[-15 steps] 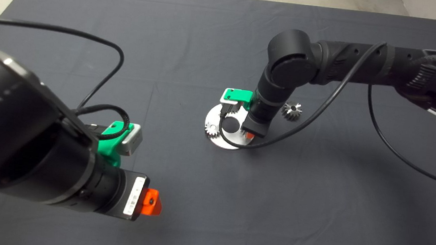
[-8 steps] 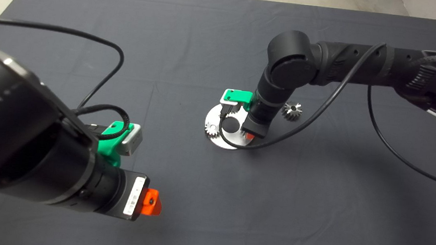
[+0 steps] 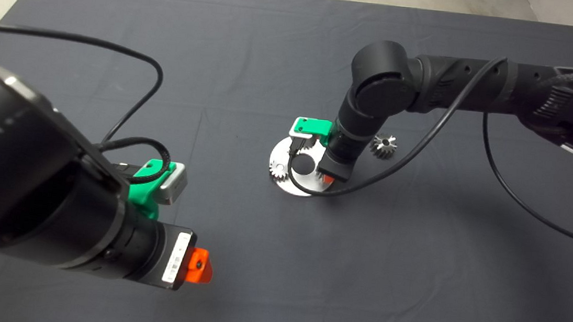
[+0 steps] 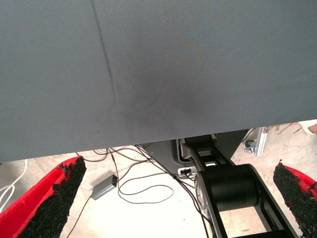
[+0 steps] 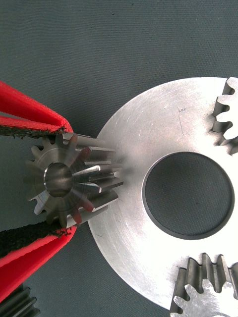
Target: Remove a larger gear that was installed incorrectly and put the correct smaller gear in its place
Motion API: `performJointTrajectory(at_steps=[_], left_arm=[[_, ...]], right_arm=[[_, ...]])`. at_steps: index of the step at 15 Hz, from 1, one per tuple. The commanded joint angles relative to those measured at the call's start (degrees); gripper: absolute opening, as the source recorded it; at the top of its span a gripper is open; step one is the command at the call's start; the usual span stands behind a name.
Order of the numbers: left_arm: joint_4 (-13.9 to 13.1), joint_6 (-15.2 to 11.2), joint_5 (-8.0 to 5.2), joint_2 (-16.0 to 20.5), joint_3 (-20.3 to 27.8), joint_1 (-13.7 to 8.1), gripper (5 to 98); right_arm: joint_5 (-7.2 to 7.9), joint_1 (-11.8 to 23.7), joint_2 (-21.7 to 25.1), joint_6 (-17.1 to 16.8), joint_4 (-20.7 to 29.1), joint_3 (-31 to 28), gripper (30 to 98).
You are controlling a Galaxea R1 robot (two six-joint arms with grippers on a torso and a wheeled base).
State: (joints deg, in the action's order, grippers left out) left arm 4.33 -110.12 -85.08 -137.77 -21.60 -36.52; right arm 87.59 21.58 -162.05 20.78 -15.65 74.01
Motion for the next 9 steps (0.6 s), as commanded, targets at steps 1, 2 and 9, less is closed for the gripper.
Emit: performJointTrajectory(at_steps=[1,2,9], left_arm=[[-0.90,-0.18,-0.09,-0.10,0.87,-0.83,97.6],[-0.90,-0.18,-0.09,-0.10,0.88,-0.83,97.6],[-0.90,-0.18,-0.09,-0.10,0.88,-0.83,97.6]], right_arm=[[7.41,0.84,0.28,-0.31,1.41,-0.46,38.2],[7.41,0.84,0.28,-0.31,1.41,-0.55,38.2],[7.41,0.84,0.36,-0.31,1.41,-0.64,38.3]])
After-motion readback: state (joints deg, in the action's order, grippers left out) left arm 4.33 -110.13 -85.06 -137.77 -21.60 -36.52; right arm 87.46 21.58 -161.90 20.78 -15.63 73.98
